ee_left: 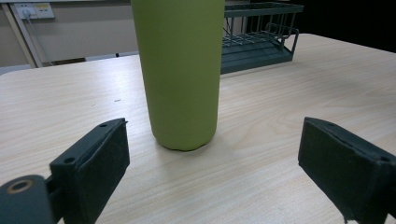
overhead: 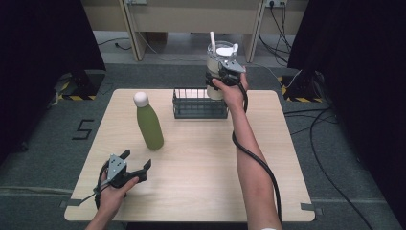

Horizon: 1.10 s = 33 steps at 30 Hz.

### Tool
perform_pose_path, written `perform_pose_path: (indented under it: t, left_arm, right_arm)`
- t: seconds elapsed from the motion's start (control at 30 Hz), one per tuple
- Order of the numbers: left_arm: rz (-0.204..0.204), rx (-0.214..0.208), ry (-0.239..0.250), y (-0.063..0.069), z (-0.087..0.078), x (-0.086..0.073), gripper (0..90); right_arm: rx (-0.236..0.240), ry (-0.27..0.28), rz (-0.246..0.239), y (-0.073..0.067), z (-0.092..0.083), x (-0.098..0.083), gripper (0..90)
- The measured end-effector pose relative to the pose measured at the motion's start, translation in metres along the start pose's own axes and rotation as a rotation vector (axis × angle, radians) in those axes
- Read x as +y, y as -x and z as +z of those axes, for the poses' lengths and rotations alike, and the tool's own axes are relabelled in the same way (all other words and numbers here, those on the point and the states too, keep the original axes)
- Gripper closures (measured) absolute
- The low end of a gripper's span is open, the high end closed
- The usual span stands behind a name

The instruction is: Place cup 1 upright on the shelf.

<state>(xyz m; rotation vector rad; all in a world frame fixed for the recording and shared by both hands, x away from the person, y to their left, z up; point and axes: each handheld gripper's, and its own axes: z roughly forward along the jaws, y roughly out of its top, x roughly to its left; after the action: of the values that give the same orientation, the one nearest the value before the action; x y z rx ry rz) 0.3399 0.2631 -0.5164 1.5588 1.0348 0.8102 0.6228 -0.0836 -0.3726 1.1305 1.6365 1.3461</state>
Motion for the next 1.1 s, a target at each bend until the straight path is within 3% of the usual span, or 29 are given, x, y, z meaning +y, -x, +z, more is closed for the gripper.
perform_pose_path:
  t: [0.57,1.1]
  left_arm:
    - [-0.001,0.003,-0.002,-0.002,0.000,0.000,8.2]
    - [0.000,-0.002,-0.002,-0.001,0.000,0.000,8.3]
  right_arm:
    - [-0.010,-0.040,-0.002,-0.001,0.014,-0.011,10.1]
    - [-0.018,-0.093,-0.002,0.001,0.025,-0.032,10.1]
